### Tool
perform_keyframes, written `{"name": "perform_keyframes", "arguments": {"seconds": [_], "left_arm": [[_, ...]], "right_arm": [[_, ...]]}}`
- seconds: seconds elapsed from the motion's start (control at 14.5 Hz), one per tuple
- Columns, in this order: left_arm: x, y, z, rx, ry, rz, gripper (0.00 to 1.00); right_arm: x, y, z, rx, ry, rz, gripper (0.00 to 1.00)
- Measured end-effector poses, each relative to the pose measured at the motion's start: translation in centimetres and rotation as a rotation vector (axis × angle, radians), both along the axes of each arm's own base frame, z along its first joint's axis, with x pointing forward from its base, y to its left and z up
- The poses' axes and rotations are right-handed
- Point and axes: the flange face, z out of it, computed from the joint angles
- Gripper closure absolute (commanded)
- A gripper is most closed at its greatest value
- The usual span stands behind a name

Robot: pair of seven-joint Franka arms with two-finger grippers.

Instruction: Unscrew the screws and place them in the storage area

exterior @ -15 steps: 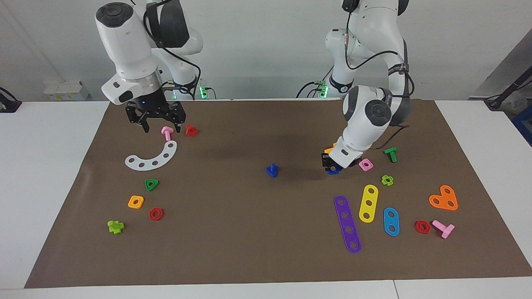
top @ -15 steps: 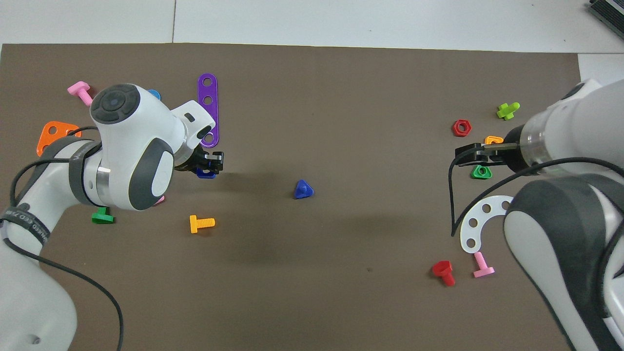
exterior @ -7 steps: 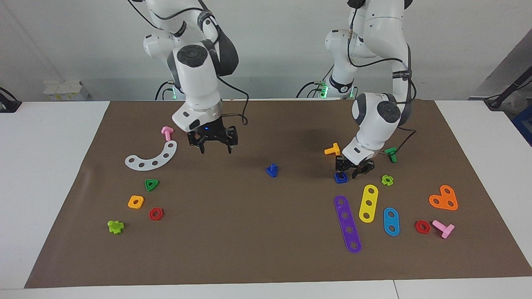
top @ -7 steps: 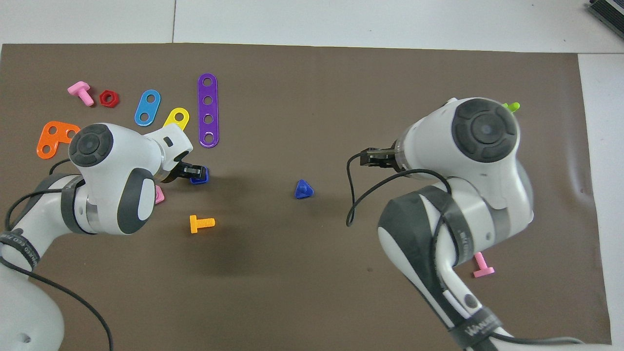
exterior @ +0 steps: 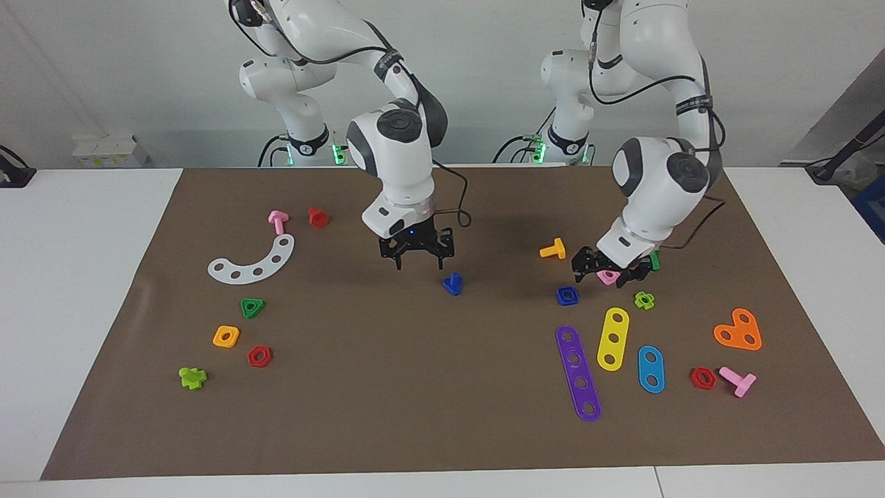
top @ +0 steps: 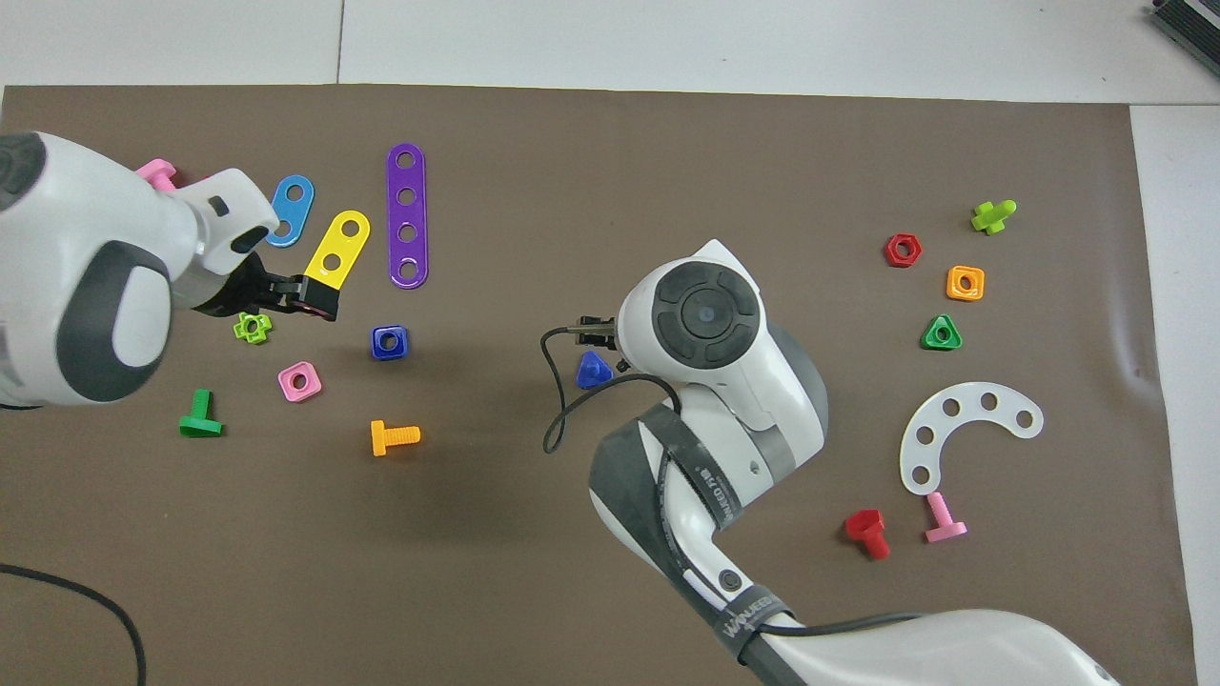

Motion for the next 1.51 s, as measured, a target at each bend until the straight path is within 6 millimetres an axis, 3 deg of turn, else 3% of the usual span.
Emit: {"name": "perform_keyframes", "arguments": {"seconds": [0.21,0.55,0.76,0.83,0.89,0.96,1.31,1.38,1.51], "left_arm": [[0.0,2.9,5.1,0.059,0.023,-0.002,0.00],[0.7,5.2,10.1,0.110,-0.043,0.018,0.00],[0.6,5.4,11.7,0.109,-0.062,0.023,0.00],[0.4,5.4,12.1,0.108,-0.064,0.022,0.00],[0.2,5.4,12.4,0.108,-0.062,0.022,0.00],[0.0,5.4,12.7,0.107,-0.057,0.022,0.00],[-2.0,3.9,14.9,0.102,-0.035,0.046,0.00],[-2.5,3.8,15.1,0.103,-0.016,0.046,0.00],[-3.3,4.0,15.5,0.104,0.010,0.047,0.00]], "right_arm": [[-1.7,4.6,-2.7,-0.042,-0.021,0.007,0.15],[-2.3,6.1,-6.0,-0.070,-0.035,0.044,0.38],[-2.4,5.7,-6.9,-0.097,-0.038,0.057,0.45],[-2.4,5.5,-7.0,-0.103,-0.039,0.058,0.53],[-2.4,5.4,-7.1,-0.105,-0.039,0.058,0.71],[-2.4,5.3,-7.2,-0.107,-0.038,0.058,0.97],[-1.9,4.4,-6.5,-0.110,-0.051,0.056,1.00],[-1.3,3.1,-5.7,-0.113,-0.056,0.052,1.00],[-0.4,-1.8,-4.1,-0.129,-0.057,0.056,1.00]]}}
